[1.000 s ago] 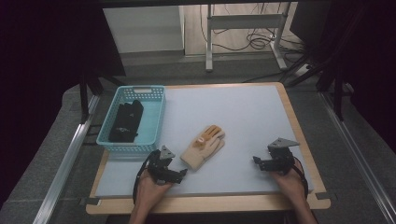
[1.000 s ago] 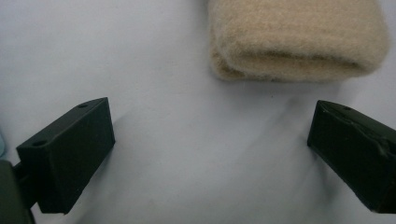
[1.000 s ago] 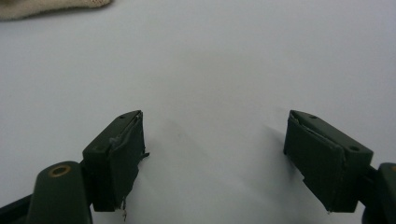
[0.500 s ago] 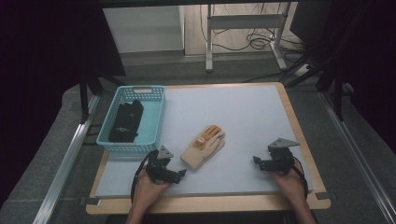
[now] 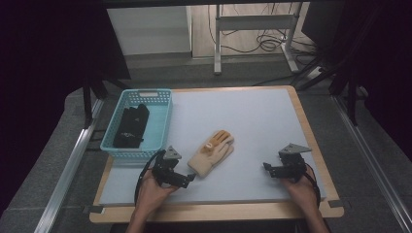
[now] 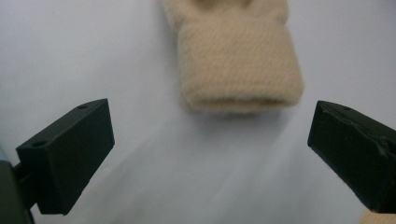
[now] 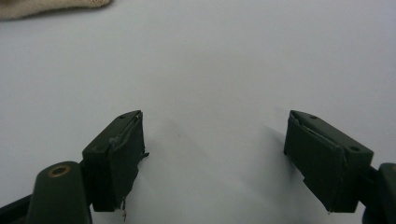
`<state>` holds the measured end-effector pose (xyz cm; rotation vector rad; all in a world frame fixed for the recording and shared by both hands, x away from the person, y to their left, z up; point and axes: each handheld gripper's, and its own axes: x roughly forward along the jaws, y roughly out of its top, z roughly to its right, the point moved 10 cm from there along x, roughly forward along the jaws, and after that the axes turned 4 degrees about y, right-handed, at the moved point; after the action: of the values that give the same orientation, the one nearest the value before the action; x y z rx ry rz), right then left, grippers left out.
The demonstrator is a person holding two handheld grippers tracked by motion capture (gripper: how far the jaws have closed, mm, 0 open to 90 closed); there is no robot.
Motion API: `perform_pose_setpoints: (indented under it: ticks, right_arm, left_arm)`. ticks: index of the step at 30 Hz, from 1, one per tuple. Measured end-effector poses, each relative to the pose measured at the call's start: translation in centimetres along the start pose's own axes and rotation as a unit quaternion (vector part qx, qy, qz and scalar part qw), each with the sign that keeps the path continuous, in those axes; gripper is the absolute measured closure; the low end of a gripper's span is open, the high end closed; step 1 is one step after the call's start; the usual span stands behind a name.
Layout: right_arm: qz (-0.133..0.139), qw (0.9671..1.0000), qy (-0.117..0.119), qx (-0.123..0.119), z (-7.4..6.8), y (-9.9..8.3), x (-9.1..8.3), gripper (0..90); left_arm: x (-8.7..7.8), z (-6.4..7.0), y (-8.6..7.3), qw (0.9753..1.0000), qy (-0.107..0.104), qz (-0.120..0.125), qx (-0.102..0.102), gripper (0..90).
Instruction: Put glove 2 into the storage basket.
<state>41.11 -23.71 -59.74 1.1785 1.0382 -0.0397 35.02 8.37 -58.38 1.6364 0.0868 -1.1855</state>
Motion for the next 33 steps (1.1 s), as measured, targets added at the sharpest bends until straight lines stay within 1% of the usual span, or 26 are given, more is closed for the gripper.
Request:
perform_pose_setpoints:
  ticks: [6,8,10,16,18,22,26,32,33]
  right_arm:
    - [0.000,1.0000,0.000,0.000,0.0,0.0,0.0,19.9]
    - [0.000,1.0000,0.000,0.000,0.0,0.0,0.0,19.8]
    - [0.000,1.0000,0.000,0.000,0.0,0.0,0.0,19.8]
    - [0.000,1.0000,0.000,0.000,0.0,0.0,0.0,19.9]
    - [0.000,1.0000,0.000,0.000,0.0,0.0,0.0,19.9]
    - [0.000,1.0000,0.000,0.000,0.0,0.0,0.0,19.9]
    - [0.000,1.0000,-0.001,0.000,0.0,0.0,0.0,19.8]
    - [0.000,1.0000,0.000,0.000,0.0,0.0,0.0,19.8]
    - [0.000,1.0000,0.000,0.000,0.0,0.0,0.0,19.8]
  left_arm:
    - [0.8,0.4,1.5,0.9998,-0.006,-0.013,0.013,0.7]
    - [1.3,0.6,2.0,0.9997,-0.009,-0.019,0.015,0.6]
    - [1.8,0.8,2.4,0.9993,-0.017,-0.024,0.022,0.0]
    - [3.6,1.2,3.7,0.9983,-0.013,-0.043,0.037,0.0]
    - [4.1,1.3,4.1,0.9979,-0.017,-0.048,0.040,0.0]
    - [5.1,1.3,4.6,0.9973,-0.018,-0.058,0.041,0.0]
    - [6.1,1.1,5.1,0.9973,-0.023,-0.062,0.032,0.0]
    - [7.2,1.1,6.0,0.9968,-0.031,-0.067,0.032,0.6]
    - [7.4,1.1,6.1,0.9966,-0.029,-0.070,0.034,0.7]
